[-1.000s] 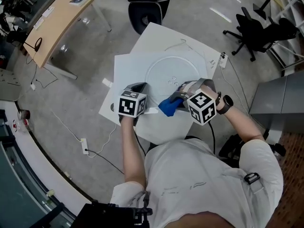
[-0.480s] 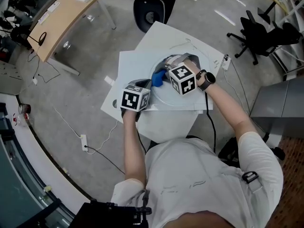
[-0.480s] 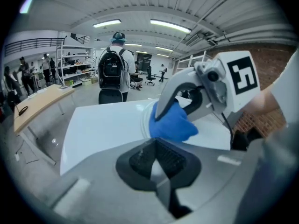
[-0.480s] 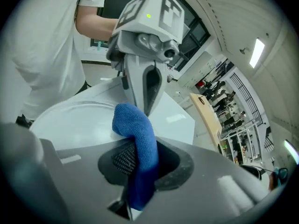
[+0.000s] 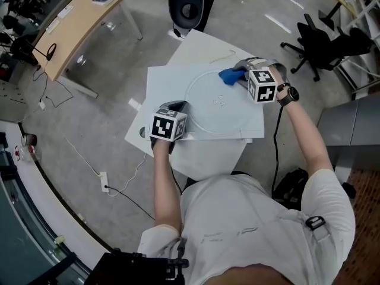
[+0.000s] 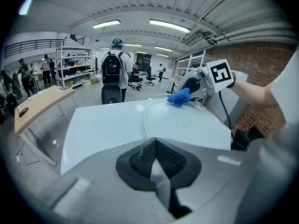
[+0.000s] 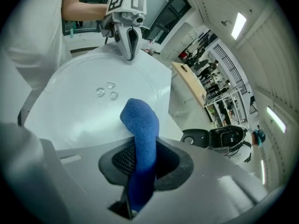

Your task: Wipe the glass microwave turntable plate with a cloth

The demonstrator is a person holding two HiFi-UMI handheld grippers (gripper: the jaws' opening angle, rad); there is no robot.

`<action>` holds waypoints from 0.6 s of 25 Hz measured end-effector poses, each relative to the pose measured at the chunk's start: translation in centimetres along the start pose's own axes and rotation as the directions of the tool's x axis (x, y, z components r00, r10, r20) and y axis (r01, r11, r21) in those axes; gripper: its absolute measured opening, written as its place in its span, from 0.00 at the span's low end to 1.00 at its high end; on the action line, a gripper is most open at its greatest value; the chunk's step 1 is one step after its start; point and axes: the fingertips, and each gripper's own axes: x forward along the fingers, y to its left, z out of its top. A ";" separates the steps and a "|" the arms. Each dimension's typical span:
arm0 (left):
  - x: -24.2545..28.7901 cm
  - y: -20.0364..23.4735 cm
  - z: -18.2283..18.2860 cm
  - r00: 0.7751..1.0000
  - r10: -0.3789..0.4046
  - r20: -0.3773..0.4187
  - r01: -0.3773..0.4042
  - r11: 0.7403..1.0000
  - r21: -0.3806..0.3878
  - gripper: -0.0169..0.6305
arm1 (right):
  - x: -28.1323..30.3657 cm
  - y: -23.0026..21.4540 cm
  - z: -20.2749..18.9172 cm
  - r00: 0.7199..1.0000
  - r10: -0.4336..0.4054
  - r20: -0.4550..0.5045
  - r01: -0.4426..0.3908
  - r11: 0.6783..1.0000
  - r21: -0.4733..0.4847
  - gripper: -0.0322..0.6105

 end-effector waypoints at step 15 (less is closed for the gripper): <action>-0.1 0.3 0.1 1.000 0.001 0.000 -0.001 1.000 -0.003 0.03 | -7.8 14.5 4.4 0.933 0.351 0.080 -0.342 0.934 -0.105 0.16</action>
